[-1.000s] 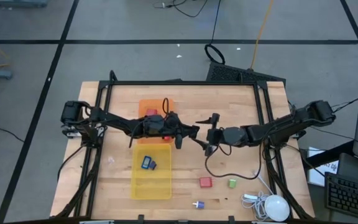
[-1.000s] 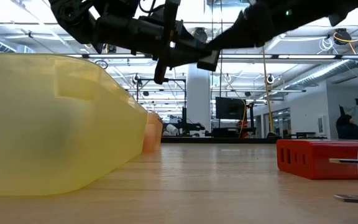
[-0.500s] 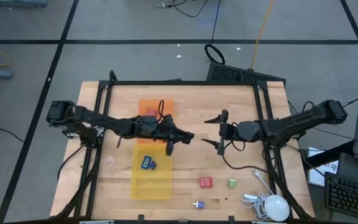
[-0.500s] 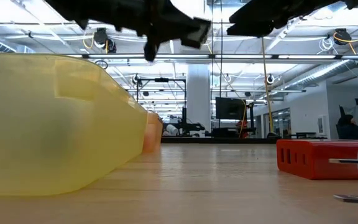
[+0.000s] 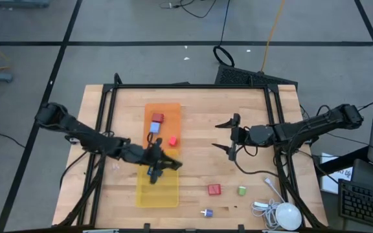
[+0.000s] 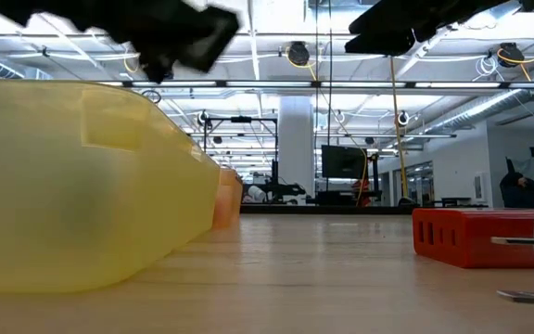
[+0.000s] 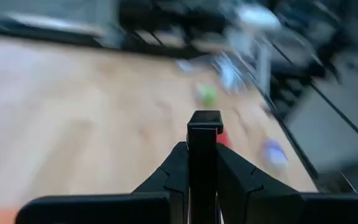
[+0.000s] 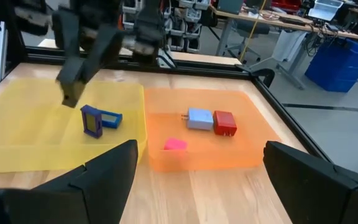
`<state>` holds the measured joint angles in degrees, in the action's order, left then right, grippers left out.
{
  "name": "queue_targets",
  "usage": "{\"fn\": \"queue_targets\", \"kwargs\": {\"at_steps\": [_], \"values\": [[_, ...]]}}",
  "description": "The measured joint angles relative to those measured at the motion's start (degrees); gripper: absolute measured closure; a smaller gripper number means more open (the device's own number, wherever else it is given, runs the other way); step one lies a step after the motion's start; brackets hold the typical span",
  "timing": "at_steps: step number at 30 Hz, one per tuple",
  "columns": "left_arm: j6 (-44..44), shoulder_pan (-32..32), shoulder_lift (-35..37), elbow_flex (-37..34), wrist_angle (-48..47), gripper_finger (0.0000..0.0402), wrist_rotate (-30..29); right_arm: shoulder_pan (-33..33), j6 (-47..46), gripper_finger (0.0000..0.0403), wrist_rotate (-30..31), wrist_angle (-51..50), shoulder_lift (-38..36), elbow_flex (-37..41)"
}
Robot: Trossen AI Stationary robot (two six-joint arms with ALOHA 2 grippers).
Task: Sort adapters and digital timers
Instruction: Put the black digital timer into the yellow bin
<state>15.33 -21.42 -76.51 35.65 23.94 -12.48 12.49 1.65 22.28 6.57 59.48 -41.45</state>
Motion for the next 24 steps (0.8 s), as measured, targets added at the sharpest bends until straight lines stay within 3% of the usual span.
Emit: {"fn": "queue_targets", "kwargs": {"at_steps": [6,17,24], "values": [[0.71,-4.00,1.16,-5.80,-0.12,0.0348,11.15,0.00,-0.13,0.0069,0.01,-0.05,0.01,0.02],[4.71,-5.83,1.11,-10.70,-0.24,0.0343,11.53,0.00,0.00,0.0069,0.07,-0.90,0.02,0.02],[6.20,-5.61,1.11,-10.73,-0.06,0.0309,11.43,0.00,0.04,0.0069,0.07,-0.87,0.02,0.02]]}}
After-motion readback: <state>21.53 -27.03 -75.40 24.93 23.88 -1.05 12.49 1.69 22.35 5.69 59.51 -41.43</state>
